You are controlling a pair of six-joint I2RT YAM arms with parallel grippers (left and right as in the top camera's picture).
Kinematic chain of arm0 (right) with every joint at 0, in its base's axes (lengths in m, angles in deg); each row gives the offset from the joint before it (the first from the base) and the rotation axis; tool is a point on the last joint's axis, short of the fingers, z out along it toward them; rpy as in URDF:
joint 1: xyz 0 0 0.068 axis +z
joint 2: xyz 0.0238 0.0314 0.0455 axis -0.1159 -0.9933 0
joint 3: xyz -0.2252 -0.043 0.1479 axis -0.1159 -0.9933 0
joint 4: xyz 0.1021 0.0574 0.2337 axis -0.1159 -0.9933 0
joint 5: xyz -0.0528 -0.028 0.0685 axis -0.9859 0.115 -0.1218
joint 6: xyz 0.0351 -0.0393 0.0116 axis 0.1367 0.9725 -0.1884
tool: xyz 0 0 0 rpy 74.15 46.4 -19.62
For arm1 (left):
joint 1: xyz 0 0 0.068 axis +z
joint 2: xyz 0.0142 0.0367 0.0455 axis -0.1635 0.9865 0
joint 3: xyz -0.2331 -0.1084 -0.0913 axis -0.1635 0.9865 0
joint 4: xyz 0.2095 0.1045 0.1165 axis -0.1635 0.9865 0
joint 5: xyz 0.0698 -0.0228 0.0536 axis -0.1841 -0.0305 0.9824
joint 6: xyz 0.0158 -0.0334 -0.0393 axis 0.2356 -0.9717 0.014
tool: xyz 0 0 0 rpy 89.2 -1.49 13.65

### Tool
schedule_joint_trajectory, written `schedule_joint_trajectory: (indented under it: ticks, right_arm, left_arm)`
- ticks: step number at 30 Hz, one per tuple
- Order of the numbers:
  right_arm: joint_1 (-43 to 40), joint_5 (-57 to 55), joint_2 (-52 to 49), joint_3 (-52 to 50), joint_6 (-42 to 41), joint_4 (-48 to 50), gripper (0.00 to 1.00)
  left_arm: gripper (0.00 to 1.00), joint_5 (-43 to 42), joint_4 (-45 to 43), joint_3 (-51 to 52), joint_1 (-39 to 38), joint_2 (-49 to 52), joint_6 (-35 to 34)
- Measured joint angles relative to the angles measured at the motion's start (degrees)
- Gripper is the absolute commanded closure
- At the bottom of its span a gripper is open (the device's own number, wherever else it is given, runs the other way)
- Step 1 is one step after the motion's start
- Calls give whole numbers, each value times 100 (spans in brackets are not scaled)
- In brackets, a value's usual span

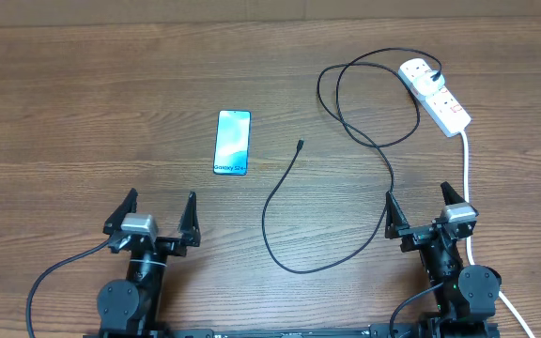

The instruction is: Plug charger to phone and switch on socket

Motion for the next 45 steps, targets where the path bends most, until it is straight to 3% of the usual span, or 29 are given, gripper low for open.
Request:
schedule_joint_trajectory:
  ticks: [8, 18, 45]
  right_arm:
    - [0, -2, 0, 0, 0, -2, 0]
    - [0, -2, 0, 0, 0, -4, 0]
    - [0, -2, 0, 0, 0, -2, 0]
  left_arm:
    - [1, 103, 455, 170, 0, -2, 2]
    - [0, 520, 433, 170, 4, -2, 568]
    - [0, 678, 411, 170, 229, -2, 531]
